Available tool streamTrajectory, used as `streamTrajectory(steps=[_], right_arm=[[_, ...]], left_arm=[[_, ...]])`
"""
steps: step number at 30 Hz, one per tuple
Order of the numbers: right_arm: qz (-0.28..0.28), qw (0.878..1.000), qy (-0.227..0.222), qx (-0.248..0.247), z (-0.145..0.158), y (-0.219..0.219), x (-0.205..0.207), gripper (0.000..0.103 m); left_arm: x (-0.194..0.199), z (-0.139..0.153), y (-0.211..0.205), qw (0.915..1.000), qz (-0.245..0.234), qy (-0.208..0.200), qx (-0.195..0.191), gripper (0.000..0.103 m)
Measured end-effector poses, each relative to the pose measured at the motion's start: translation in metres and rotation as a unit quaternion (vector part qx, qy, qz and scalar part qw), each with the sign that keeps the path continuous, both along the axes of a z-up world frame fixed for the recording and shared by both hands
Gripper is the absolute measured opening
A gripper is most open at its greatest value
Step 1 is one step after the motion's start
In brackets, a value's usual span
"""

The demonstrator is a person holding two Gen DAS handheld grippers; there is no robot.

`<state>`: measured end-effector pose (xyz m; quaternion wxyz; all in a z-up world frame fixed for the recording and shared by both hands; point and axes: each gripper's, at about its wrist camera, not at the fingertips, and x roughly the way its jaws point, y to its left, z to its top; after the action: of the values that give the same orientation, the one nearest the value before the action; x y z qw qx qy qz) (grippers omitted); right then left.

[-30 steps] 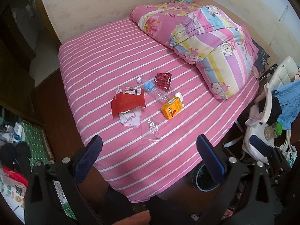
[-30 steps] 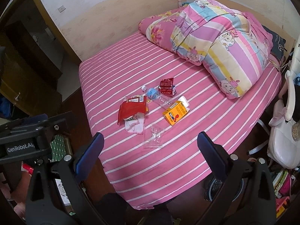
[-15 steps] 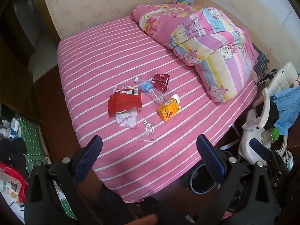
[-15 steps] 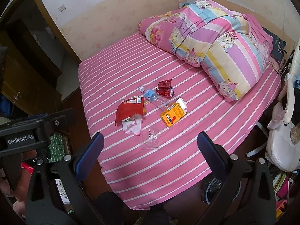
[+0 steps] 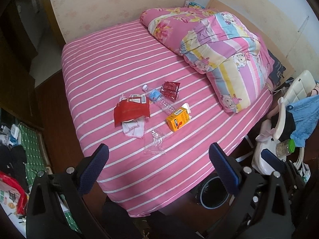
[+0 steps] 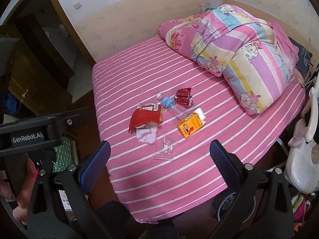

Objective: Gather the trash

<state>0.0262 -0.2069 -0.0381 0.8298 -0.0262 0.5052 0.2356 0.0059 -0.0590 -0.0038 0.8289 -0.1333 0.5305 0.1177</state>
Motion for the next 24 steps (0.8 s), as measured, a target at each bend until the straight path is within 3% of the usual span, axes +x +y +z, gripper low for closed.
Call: streamTrajectory(steps=[13, 24], right_arm=[[0.024, 0.999, 0.006, 0.022, -0.001, 0.006, 0.0, 0.099], [0.022, 0.999, 0.011, 0.025, -0.006, 0.004, 0.001, 0.099]], left_arm=[[-0.008, -0.003, 0.006, 0.9997, 0.023, 0.003, -0.002, 0.097], [-0.002, -0.011, 0.009, 0.9998, 0.013, 0.012, -0.011, 0.097]])
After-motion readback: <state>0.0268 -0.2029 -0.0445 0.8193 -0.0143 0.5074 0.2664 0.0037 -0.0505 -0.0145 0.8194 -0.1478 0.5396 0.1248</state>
